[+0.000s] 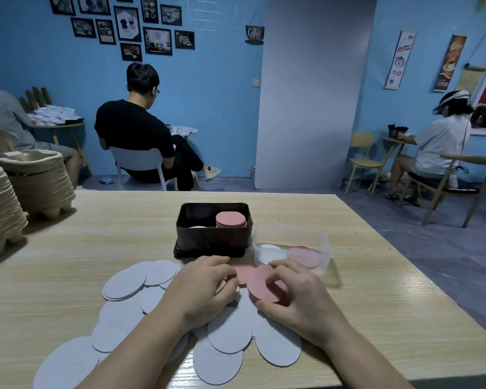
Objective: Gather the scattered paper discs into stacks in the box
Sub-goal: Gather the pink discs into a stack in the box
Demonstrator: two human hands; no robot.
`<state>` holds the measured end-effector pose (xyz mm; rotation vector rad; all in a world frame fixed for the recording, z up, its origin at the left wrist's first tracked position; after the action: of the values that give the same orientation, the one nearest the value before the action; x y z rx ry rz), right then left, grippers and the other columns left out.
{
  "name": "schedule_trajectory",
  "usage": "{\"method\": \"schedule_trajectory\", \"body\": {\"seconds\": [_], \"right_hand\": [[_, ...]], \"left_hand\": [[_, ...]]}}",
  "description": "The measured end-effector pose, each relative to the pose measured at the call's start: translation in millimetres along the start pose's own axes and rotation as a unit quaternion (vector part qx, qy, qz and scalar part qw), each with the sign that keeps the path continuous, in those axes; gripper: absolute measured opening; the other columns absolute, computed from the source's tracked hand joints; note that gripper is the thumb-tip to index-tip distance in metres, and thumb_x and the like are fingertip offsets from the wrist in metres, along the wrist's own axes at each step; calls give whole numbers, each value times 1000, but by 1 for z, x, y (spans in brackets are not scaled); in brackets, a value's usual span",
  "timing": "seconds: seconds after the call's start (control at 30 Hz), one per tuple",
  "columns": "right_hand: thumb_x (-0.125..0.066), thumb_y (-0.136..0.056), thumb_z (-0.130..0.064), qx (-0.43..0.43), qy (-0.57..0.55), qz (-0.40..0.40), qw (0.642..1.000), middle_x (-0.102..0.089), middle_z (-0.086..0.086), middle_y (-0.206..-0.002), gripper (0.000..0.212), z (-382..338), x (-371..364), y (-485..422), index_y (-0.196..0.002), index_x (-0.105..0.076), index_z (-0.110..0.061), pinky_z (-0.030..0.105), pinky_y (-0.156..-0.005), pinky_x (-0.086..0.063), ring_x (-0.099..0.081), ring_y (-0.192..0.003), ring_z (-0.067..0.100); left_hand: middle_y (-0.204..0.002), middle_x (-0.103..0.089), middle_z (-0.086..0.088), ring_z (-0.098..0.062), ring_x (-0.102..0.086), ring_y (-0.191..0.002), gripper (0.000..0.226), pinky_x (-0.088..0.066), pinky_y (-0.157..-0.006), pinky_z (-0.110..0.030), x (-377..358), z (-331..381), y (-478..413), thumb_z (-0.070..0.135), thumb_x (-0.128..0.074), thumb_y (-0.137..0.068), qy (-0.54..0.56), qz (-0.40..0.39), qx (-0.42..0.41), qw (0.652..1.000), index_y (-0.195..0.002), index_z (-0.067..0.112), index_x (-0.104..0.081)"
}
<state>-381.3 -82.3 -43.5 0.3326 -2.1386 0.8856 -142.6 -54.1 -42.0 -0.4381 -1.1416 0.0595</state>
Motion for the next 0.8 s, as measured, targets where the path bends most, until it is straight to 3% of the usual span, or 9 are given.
{"method": "schedule_trajectory", "body": {"seconds": [0.13, 0.2, 0.4, 0.57, 0.67, 0.8], "right_hand": [[-78, -73, -51, -6, -3, -7, 1000, -59, -18, -117, 34, -1, 2, 0, -90, -62, -27, 12, -94, -40, -54, -120, 3], [-78, -73, -52, -10, -3, -9, 1000, -59, -18, -118, 34, -2, 3, 1, -91, -63, -26, 8, -92, -37, -53, -118, 1], [-78, -72, -51, -21, 2, -13, 1000, -59, -19, -119, 34, -1, 2, 1, -92, -64, -29, 8, -92, -37, -52, -119, -1], [-76, -72, -53, -24, 6, -4, 1000, -60, -17, -119, 33, 2, 0, 1, -90, -63, -28, 8, -93, -37, -51, -121, -5], [-75, -72, -51, -14, 4, -3, 1000, -60, -18, -117, 32, 2, -1, 0, -89, -63, -27, 12, -93, -39, -53, -119, -2], [-77, -74, -51, 3, -1, -8, 1000, -63, -17, -113, 35, 1, 0, 0, -95, -62, -27, 24, -95, -46, -54, -123, 2]], "left_hand": [[-89, -58, 18, -5, -54, -92, 36, -49, -81, -32, -2, -5, -2, 65, -49, -84, 28, 4, 0, 1000, -86, 31, -60], [-81, -53, 18, -5, -50, -84, 34, -46, -76, -29, -2, -6, -3, 65, -57, -81, 37, 0, -1, 999, -82, 31, -53], [-84, -57, 14, -9, -51, -87, 35, -49, -76, -33, -1, -7, -3, 62, -63, -74, 74, 15, 12, 997, -85, 32, -50], [-93, -58, 11, -12, -55, -92, 27, -50, -75, -32, 3, -9, 0, 43, -71, -76, 132, 109, 3, 985, -91, 27, -54], [-103, -58, 15, -10, -58, -104, 25, -48, -82, -24, 7, -5, 3, 35, -74, -78, 152, 126, -31, 980, -93, 26, -56], [-115, -60, 17, -2, -54, -124, 28, -47, -90, -15, 7, 0, 5, 34, -79, -83, 144, 88, -95, 981, -96, 26, -56]]}}
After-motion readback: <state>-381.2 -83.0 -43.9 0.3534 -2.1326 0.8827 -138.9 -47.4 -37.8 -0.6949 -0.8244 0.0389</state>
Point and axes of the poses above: each hand's wrist, its own y-axis away from the middle knuckle, its own x-axis out of the back of the hand, z = x × y, the point moved 1 cm from there along -y, towards the middle knuckle
